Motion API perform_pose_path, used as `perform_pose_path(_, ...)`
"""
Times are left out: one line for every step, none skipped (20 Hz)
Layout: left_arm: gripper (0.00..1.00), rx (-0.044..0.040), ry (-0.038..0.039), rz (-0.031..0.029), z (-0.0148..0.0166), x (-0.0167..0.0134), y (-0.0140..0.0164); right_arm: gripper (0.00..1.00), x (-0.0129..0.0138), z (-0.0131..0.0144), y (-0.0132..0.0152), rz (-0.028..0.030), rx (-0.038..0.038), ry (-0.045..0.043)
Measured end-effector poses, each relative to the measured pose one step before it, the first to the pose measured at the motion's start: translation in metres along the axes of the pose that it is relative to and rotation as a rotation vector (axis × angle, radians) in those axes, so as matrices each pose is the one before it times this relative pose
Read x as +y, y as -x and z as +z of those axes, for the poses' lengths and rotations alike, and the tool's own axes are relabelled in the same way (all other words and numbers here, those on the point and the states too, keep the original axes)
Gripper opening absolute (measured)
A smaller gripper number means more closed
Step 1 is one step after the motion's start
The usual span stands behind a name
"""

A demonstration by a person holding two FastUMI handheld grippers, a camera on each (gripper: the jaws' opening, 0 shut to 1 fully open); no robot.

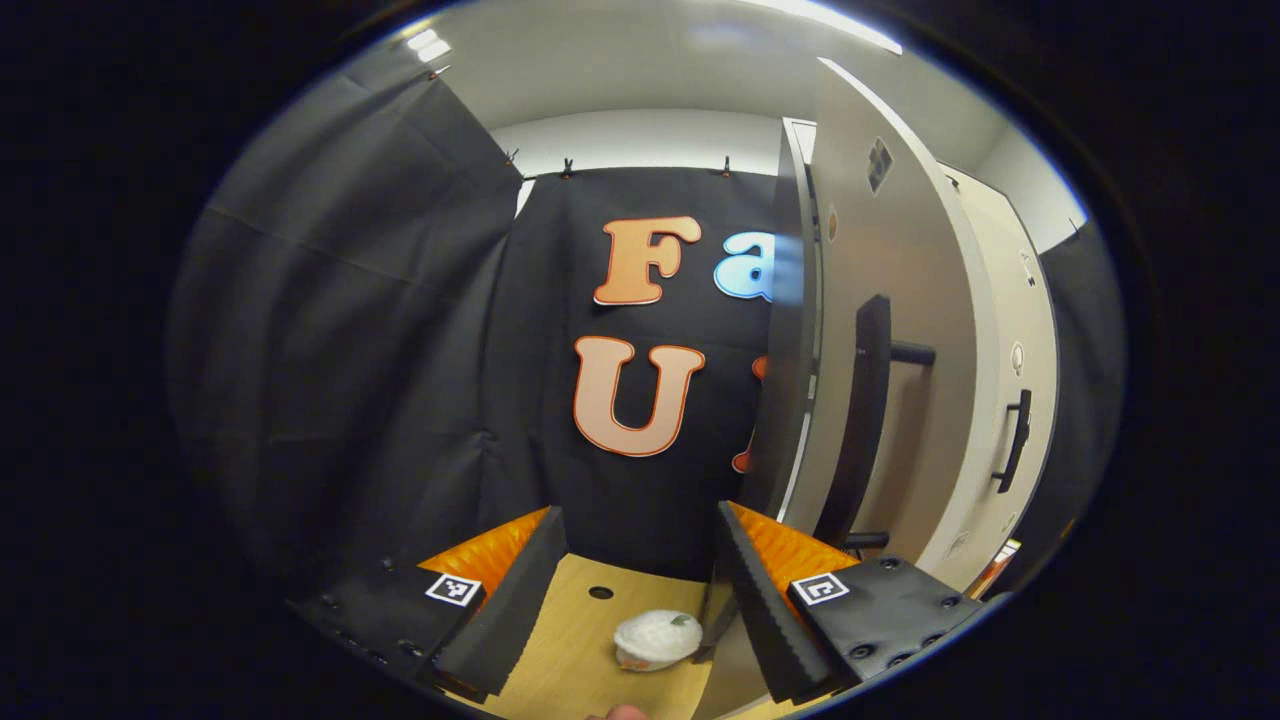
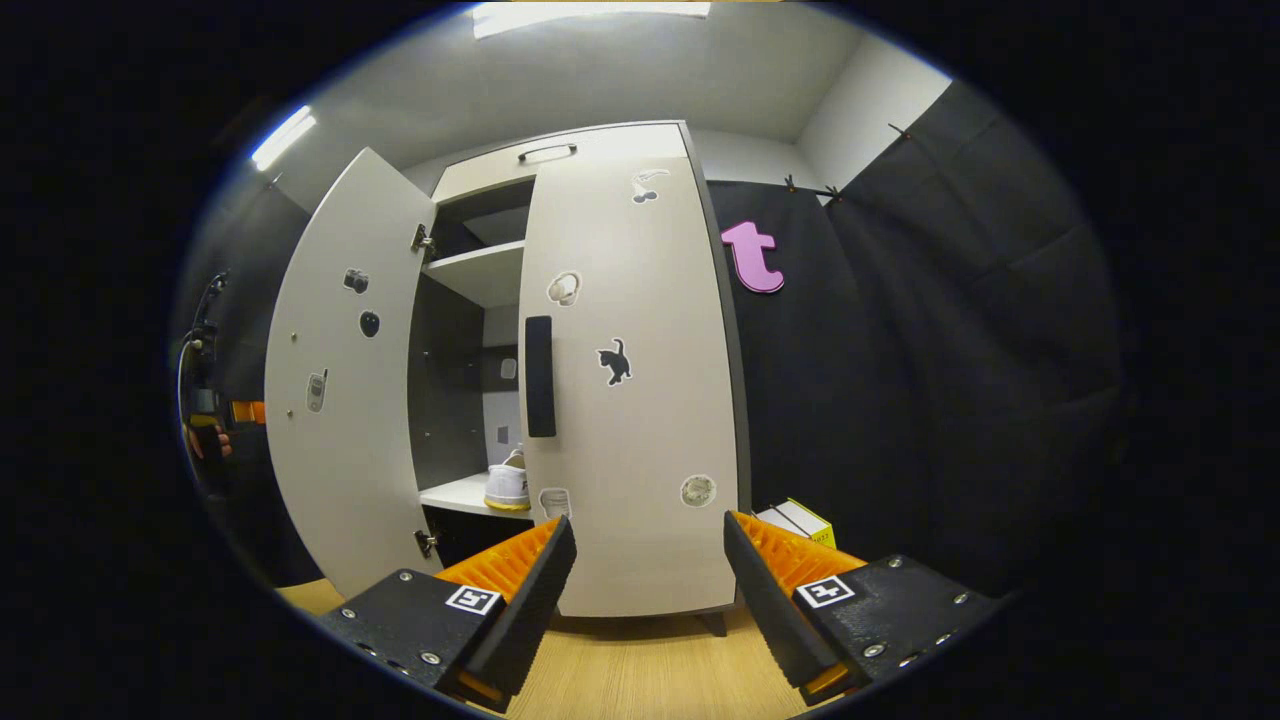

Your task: Grab one shoe with the right hand and put it into the shoe cabinet, grab the other shoe with the left hand and put it into the shoe cabinet; then close the right door with the right hand and the left door with the left hand.

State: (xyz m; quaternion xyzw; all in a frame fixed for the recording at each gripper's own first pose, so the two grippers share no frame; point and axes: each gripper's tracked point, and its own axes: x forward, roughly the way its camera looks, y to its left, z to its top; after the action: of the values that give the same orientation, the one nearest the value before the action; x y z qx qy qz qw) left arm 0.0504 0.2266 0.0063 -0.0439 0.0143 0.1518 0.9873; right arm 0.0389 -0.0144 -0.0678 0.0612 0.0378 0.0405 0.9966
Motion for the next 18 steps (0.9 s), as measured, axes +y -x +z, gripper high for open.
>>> perform_pose_path(0.97,-0.01205,-0.03102,0.00473,0.00288,-0.00052,0.00191,0.92,-0.00242,0.00047,0.00025,-0.00826,-0.00274,-0.00202)
perform_pose_path(0.95,-0.00929,-0.02917,0.00628,0.00362,-0.00143,0.00052,0.92,-0.00216,0.00028,0.00029,-0.00843,-0.00068,-0.00313)
perform_pose_path(0.95,-0.00242,-0.01667,-0.00037,0.00085,-0.00229,0.00004,0.92,-0.00151,0.00082,0.00043,-0.00665,-0.00089,-0.00298)
perform_pose_path(0.95,-0.00044,-0.00937,-0.01570,0.00087,-0.00580,0.00140,0.92,-0.00172,-0.00017,-0.00024,-0.00483,0.00019,-0.00120)
perform_pose_path(0.91,0.00498,0.00193,-0.02203,-0.00031,-0.01018,0.00325,0.92,-0.00081,0.00080,0.00070,-0.00183,-0.00075,-0.00032)
perform_pose_path(0.95,0.00522,0.00822,-0.02621,-0.00091,-0.01154,0.00344,0.92,-0.00075,0.00005,-0.00006,-0.00154,0.00001,0.00173)
perform_pose_path(0.95,0.00136,0.00791,-0.02405,-0.00161,-0.01303,0.00469,0.92,-0.00142,-0.00009,0.00029,-0.00124,-0.00083,0.00269)
perform_pose_path(0.91,-0.00627,0.00482,-0.02002,0.00094,-0.01158,0.00172,0.92,-0.00183,0.00061,0.00048,-0.00177,-0.00128,0.00105)
perform_pose_path(0.91,-0.00809,0.00320,-0.01749,0.00093,-0.01016,-0.00175,0.92,-0.00068,0.00060,0.00040,-0.00042,-0.00042,-0.00091)
perform_pose_path(0.91,-0.00416,0.00364,-0.01587,-0.00070,-0.01009,-0.00099,0.92,-0.00103,0.00122,0.00078,-0.00172,-0.00133,-0.00155)
perform_pose_path(0.95,-0.00232,0.00688,-0.01539,-0.00053,-0.01075,-0.00137,0.92,-0.00169,0.00042,-0.00022,-0.00251,-0.00214,0.00072)
perform_pose_path(0.95,-0.00038,0.00955,-0.01621,-0.00091,-0.00958,-0.00149,0.92,-0.00214,0.00096,0.00006,-0.00528,-0.00269,0.00157)
perform_pose_path(0.95,0.00303,0.01137,-0.01685,-0.00206,-0.00943,-0.00136,0.92,-0.00290,0.00132,-0.00042,-0.00543,-0.00356,0.00006)
perform_pose_path(0.95,0.00270,0.00956,-0.01755,-0.00156,-0.00911,-0.00160,0.92,-0.00167,0.00090,0.00047,-0.00478,-0.00188,-0.00152)
perform_pose_path(0.95,0.00317,0.00626,-0.01449,-0.00079,-0.00679,-0.00247,0.92,-0.00161,0.00053,-0.00020,-0.00554,-0.00244,-0.00153)
perform_pose_path(0.95,-0.00382,0.00277,-0.01355,0.00057,-0.00736,-0.00281,0.92,-0.00262,0.00104,-0.00010,-0.00731,-0.00259,-0.00115)
perform_pose_path(0.95,-0.00437,0.00075,-0.01813,0.00044,-0.00851,-0.00518,0.92,-0.00245,-0.00004,0.00056,-0.00688,-0.00142,-0.00064)
perform_pose_path(0.95,-0.00340,0.00163,-0.02189,-0.00077,-0.01051,-0.00582,0.92,-0.00193,-0.00025,0.00103,-0.00770,0.00086,-0.00008)
